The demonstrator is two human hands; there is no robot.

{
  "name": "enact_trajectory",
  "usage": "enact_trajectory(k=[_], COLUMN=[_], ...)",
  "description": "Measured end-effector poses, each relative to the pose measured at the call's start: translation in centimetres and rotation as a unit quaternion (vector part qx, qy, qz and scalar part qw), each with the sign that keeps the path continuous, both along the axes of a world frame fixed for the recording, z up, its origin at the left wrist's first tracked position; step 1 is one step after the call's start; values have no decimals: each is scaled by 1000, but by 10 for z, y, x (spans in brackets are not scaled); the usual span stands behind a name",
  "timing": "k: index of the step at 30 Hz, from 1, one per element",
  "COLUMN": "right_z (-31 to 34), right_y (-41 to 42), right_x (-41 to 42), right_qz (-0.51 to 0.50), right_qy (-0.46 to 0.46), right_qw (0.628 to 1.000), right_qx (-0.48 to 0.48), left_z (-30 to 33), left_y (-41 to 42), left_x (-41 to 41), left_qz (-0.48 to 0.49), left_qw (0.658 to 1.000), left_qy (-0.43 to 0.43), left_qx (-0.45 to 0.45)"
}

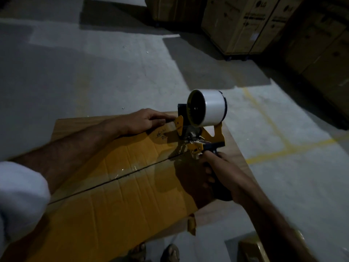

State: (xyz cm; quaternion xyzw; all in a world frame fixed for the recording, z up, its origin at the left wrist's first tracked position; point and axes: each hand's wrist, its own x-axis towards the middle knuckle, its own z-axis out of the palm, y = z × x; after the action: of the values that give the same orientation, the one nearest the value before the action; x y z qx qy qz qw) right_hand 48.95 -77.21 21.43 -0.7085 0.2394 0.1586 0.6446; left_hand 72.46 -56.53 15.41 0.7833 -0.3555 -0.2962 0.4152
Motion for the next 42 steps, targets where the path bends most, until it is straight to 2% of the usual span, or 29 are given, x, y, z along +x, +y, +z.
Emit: enact_trajectory(k=[6,10,12,14,17,18,21,24,28,33,36,38,42], right_z=[-7,-19,-20,-23,-26,-26,-25,-26,-25,-31,-41,-44,-46], right_y=[-7,-3,0,0,4,7,16,11,-6,-22,-25,-26,-28], right_x=[-55,-69,-62,-53,-34,-26,-2,10,12,-9,-22,-21,-17], right_qz=[-29,-30,-32,-31,-11,-2,29,54,59,87,84,87,98], right_qy=[13,-49,-70,-82,-111,-122,-139,-124,-78,-77,-88,-111,-148], right_qw=[999,995,993,990,986,983,981,984,992,991,991,987,976], right_qx=[-3,-77,-92,-106,-127,-133,-132,-112,-75,-69,-57,-82,-123], left_z=[8,11,11,11,17,18,15,10,16,20,27,27,9], left_y=[2,4,7,5,0,-1,3,3,-1,3,-2,-3,-2], left_x=[-5,-10,-13,-14,-17,-20,-41,-51,-49,-61,-70,-90,-140], left_qz=[-18,-14,-10,-19,-51,-61,-65,-94,-108,-67,-55,-67,-59], left_qw=[994,990,973,943,914,911,934,913,885,919,920,916,898], left_qy=[-108,-143,-227,-327,-390,-394,-342,-382,-413,-359,-336,-320,-392], left_qx=[13,14,33,60,98,103,81,102,183,151,194,231,192])
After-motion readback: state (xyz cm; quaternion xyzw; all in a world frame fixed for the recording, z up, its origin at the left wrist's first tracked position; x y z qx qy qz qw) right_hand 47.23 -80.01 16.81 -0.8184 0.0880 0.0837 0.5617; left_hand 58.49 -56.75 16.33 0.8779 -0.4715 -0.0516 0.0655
